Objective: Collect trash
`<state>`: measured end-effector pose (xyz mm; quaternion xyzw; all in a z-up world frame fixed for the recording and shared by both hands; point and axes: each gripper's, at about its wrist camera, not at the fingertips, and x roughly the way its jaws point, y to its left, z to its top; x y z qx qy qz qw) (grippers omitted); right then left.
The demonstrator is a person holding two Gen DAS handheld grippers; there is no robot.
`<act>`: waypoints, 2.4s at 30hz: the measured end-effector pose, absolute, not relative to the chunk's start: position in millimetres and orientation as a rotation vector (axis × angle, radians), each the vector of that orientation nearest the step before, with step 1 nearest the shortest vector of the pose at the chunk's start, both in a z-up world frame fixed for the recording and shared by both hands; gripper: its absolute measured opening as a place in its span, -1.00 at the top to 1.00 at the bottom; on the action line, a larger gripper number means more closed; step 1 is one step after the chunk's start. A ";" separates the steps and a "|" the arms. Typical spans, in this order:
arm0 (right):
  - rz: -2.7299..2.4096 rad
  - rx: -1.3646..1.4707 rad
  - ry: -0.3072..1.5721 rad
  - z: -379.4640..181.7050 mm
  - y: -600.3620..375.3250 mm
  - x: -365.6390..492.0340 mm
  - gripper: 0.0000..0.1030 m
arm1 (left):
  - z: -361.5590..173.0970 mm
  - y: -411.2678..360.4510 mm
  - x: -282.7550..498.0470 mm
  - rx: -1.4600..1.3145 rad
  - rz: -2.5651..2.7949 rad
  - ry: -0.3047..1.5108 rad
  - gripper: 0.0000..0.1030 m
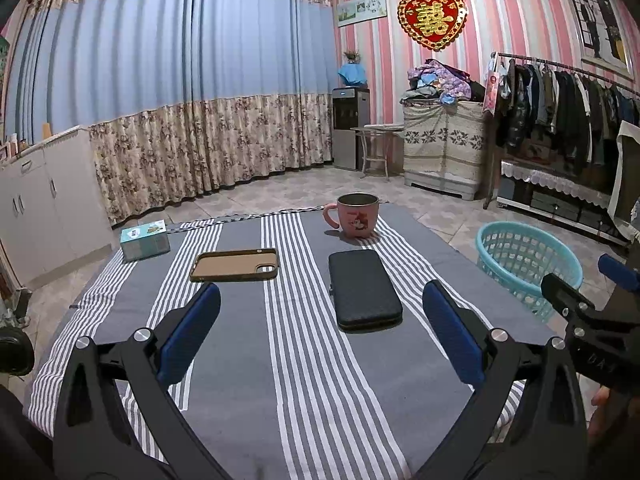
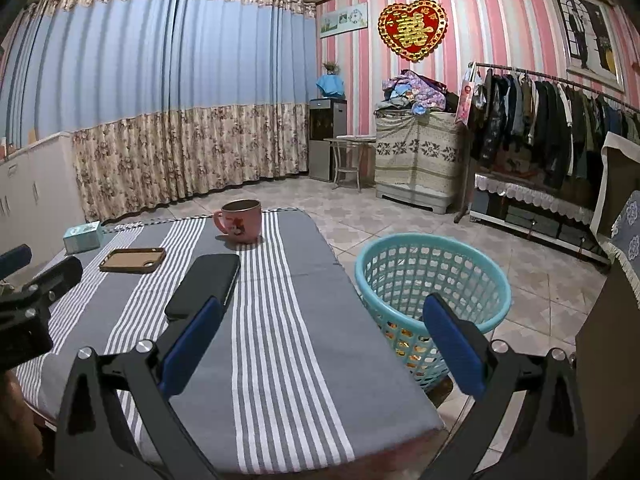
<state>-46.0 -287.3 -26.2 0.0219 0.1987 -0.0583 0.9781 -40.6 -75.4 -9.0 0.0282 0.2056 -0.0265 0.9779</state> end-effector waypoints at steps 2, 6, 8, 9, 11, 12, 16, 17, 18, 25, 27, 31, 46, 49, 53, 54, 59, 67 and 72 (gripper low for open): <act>-0.108 0.061 0.405 -25.7 -288.3 -44.3 -0.91 | -9.9 -74.6 -40.3 0.059 -0.053 0.414 -0.90; -0.108 0.052 0.387 -23.2 -286.5 -48.0 -0.91 | -9.9 -74.6 -43.0 0.065 -0.053 0.406 -0.90; -0.112 0.046 0.379 -22.4 -284.0 -48.8 -0.92 | -10.2 -72.7 -45.4 0.062 -0.055 0.401 -0.90; -0.114 0.042 0.377 -22.7 -283.5 -49.1 -0.92 | -10.2 -72.1 -45.9 0.060 -0.058 0.401 -0.90; -0.117 0.031 0.375 -23.3 -282.8 -49.7 -0.92 | -9.8 -70.1 -46.3 0.056 -0.061 0.401 -0.90; -0.116 0.031 0.378 -23.4 -282.7 -49.3 -0.92 | -10.0 -70.2 -46.2 0.056 -0.060 0.401 -0.90; -0.111 0.031 0.376 -22.7 -282.3 -49.6 -0.92 | -9.1 -66.2 -47.0 0.042 -0.060 0.399 -0.90; -0.110 0.026 0.377 -22.7 -281.1 -49.9 -0.92 | -8.9 -64.3 -46.8 0.037 -0.061 0.400 -0.90; -0.114 0.017 0.374 -22.4 -279.8 -50.0 -0.92 | -8.9 -63.3 -47.3 0.032 -0.062 0.401 -0.90; -0.117 0.003 0.360 -18.3 -275.8 -51.0 -0.92 | -8.5 -60.8 -45.9 0.036 -0.060 0.395 -0.90; -0.116 0.009 0.362 -17.4 -277.2 -50.0 -0.92 | -7.9 -60.9 -45.6 0.035 -0.061 0.394 -0.90; -0.112 0.019 0.369 -18.8 -278.6 -49.0 -0.92 | -8.7 -63.1 -45.1 0.042 -0.064 0.391 -0.90; -0.109 0.017 0.364 -20.6 -276.1 -48.7 -0.92 | -9.9 -66.1 -44.9 0.058 -0.063 0.384 -0.90; -0.109 0.018 0.365 -20.7 -275.8 -48.8 -0.92 | -9.8 -65.4 -45.4 0.056 -0.064 0.385 -0.90; -0.109 0.017 0.364 -20.7 -275.9 -48.5 -0.92 | -9.6 -66.0 -45.5 0.059 -0.063 0.385 -0.90; -0.110 0.016 0.364 -21.1 -275.8 -48.6 -0.92 | -10.0 -66.1 -45.7 0.060 -0.064 0.384 -0.90; -0.107 0.019 0.365 -21.2 -275.6 -48.9 -0.92 | -10.7 -67.0 -45.5 0.061 -0.063 0.388 -0.90; -0.109 0.017 0.350 -20.4 -270.2 -50.8 -0.92 | -13.0 -66.3 -46.2 0.064 -0.063 0.388 -0.90; -0.110 0.016 0.347 -20.0 -267.4 -51.1 -0.92 | -14.7 -65.2 -46.9 0.065 -0.063 0.386 -0.90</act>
